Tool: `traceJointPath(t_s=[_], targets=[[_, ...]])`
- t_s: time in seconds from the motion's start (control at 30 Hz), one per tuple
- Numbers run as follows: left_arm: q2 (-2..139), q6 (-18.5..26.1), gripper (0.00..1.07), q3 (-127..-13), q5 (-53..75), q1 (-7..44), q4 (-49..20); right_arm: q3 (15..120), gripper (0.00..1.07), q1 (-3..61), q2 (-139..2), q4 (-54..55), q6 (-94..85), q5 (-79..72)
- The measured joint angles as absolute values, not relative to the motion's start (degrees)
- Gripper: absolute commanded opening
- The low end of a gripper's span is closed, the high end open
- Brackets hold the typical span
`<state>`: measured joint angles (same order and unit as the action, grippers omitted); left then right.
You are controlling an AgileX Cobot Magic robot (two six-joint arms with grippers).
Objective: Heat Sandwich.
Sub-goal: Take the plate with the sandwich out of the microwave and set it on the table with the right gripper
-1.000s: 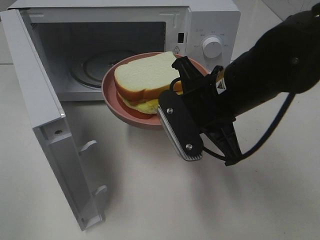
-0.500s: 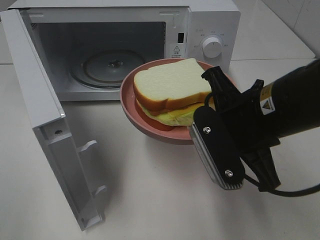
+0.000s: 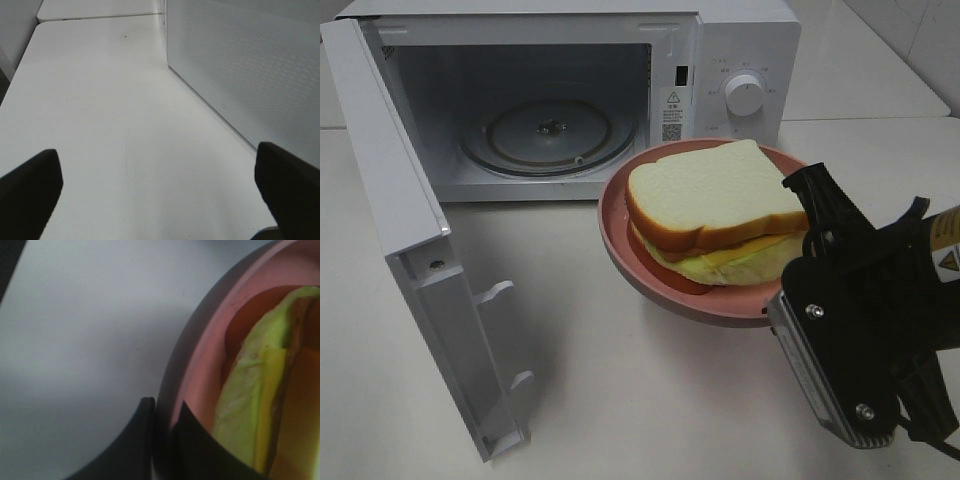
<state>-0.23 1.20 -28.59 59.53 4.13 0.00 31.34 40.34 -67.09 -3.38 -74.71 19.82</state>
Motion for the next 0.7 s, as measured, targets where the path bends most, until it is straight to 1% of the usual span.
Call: traceJointPath(t_s=[0.47,0.63,0.7], targets=[[-0.23,1.20,1.01,-28.59,59.53,4.13,0.00,28.59,0.02,40.34,-59.07,-3.84,-71.85,23.20],[-0.23,1.20,1.01,-28.59,59.53,4.13,0.00,28.02,0.02,40.34,-57.01,-5.67,-70.13,25.32],[-0.23,1.20,1.01,-28.59,59.53,4.13,0.00,27.85,0.03,40.34,-56.32,-8.02,-66.81,26.24]])
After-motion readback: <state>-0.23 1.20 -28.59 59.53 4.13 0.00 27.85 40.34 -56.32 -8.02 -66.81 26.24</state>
